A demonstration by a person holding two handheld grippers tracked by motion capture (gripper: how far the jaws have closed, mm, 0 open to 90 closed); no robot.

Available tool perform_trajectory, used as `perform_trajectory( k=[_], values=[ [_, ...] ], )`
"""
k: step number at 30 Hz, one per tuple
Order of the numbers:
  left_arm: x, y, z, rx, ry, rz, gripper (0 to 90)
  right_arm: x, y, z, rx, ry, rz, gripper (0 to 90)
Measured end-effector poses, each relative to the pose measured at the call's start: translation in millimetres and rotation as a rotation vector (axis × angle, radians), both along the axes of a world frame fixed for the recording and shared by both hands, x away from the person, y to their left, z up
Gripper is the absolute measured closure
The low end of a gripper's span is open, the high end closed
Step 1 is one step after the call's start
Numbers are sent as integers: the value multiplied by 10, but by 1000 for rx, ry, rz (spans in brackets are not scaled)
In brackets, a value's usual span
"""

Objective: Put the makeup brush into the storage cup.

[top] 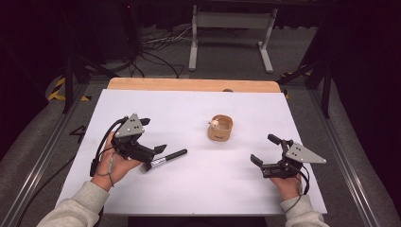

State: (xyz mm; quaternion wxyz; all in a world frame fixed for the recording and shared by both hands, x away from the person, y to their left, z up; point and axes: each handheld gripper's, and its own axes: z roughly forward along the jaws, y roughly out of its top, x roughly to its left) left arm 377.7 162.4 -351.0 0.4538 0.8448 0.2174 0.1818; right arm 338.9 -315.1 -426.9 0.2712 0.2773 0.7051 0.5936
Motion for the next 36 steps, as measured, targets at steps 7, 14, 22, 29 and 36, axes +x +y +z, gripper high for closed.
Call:
perform_trajectory(
  k=[7, 14, 22, 29, 36],
  values=[
    [68, -58, 108, 100, 59, -20, 1, -12, -7, -17, -12, 19, 0, 2],
    [103, -158, 168, 198, 102, -60, 2, -16, -27, -1, -12, 16, -13, 2],
    [164, -269, 221, 302, 123, -89, 0, 32, -45, -26, -10, 48, 27, 4],
    [222, -304, 219, 358, 187, -96, 3, 45, -60, -12, -5, 61, 34, 16],
    [241, -354, 229, 425, 232, -82, 0, 60, -3, -1, -24, 43, 42, 15]
  ],
)
